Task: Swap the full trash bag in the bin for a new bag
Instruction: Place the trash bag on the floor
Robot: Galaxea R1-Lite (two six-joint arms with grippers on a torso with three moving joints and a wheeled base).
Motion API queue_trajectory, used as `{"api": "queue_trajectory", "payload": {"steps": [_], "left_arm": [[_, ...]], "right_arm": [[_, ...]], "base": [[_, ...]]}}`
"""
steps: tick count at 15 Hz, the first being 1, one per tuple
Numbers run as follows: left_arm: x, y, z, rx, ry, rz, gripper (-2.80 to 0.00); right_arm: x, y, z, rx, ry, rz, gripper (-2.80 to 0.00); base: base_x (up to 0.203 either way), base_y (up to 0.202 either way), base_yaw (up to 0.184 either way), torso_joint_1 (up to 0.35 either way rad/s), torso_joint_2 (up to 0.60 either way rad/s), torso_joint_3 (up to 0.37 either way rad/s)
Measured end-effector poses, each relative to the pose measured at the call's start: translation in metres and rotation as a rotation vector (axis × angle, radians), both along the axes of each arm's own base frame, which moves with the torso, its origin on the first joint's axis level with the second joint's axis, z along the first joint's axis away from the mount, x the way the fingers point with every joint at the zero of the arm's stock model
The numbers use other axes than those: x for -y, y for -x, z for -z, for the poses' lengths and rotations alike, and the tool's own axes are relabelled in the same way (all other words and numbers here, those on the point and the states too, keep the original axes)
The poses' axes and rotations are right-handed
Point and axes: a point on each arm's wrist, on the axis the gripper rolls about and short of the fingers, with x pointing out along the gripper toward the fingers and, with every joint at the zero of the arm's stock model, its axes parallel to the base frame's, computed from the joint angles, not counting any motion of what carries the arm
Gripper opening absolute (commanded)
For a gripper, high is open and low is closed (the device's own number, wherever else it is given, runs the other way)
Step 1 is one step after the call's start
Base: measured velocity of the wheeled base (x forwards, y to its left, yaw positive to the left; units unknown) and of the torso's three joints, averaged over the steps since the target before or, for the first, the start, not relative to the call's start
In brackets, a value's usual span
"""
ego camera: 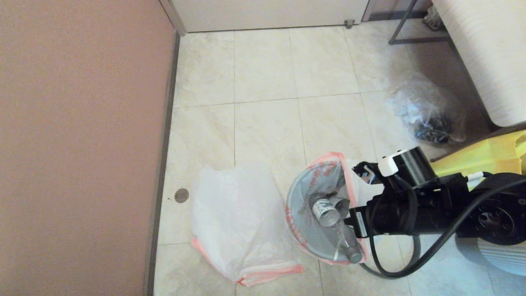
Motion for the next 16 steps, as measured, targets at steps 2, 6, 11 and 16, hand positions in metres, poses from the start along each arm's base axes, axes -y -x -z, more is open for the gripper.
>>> {"api": "queue_trajectory", "payload": {"steps": [2,6,11,16], "left_arm": [[0.0,0.0,0.0,0.0,0.0,0.0,-2.8],[0.0,0.0,0.0,0.0,0.0,0.0,-2.8],[0.0,0.0,0.0,0.0,0.0,0.0,-2.8],[0.0,0.0,0.0,0.0,0.0,0.0,-2.8]], "right_arm": [[-0.006,-0.004,-0.002,-0.01,-0.037,-0.034,-2.8],[-0.01,-0.001,-0.021,-0.039,-0.192,-0.118,-2.8],[-0.005,0.01,-0.048,-0.006,-0.293,-0.167,-2.8],[0.002,0.027,-0.073,0.051,-0.355,-0.221,-2.8]], "base": [[0.0,0.0,0.0,0.0,0.0,0.0],[0.0,0.0,0.0,0.0,0.0,0.0],[0.0,0.0,0.0,0.0,0.0,0.0],[0.0,0.0,0.0,0.0,0.0,0.0]]}}
